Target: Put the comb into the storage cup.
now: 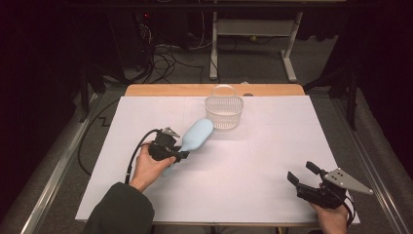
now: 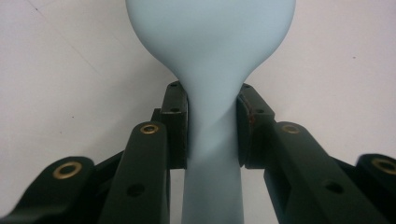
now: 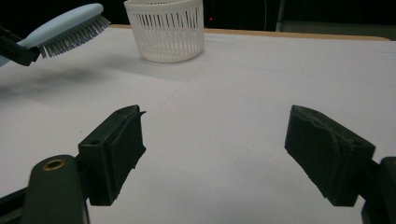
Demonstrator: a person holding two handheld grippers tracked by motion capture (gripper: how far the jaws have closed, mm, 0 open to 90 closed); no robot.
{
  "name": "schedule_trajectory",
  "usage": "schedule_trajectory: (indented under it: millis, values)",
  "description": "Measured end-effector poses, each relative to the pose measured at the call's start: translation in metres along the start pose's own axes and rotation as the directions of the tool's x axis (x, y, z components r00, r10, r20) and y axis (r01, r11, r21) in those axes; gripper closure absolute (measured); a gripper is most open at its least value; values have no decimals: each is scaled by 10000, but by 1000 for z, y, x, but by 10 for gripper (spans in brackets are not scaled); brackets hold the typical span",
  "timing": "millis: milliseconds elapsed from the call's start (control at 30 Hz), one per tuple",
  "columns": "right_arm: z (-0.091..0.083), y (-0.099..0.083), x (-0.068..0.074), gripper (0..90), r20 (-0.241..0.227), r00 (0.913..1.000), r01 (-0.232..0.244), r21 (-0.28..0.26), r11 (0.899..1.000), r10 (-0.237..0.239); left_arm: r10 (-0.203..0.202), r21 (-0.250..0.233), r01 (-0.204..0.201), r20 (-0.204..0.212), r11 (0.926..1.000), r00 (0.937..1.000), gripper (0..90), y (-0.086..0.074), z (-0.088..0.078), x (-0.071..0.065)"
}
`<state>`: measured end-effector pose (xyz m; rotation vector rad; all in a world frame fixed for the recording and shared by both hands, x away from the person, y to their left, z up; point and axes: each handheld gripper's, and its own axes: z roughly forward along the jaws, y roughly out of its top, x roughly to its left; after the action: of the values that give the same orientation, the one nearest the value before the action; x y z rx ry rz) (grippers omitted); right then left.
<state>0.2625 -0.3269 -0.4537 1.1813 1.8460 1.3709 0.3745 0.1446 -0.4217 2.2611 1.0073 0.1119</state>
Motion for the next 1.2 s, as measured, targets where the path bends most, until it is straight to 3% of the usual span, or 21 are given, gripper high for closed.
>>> schedule_trajectory:
  millis: [333, 600, 700, 1200]
  values:
    - [-1, 1, 0, 198, 18, 10000, -79, -137, 9999, 79, 44, -803, -25, 227, 9968, 9997, 694, -17, -17, -3]
    - [-2, 4, 2, 196, -140, 9995, -296, -377, 9989, 291, 463, -1325, -418, 314, 9903, 9984, 694, -31, -27, -11]
    - [-3, 8, 6, 212, -216, 9997, -126, -677, 9976, 111, 539, -1522, -474, 387, 9872, 9978, 694, -36, -31, -14]
    - [0, 13, 17, 211, -762, 9971, -112, -824, 9965, 49, 455, -2021, -345, 501, 9788, 9977, 694, -55, -30, -22]
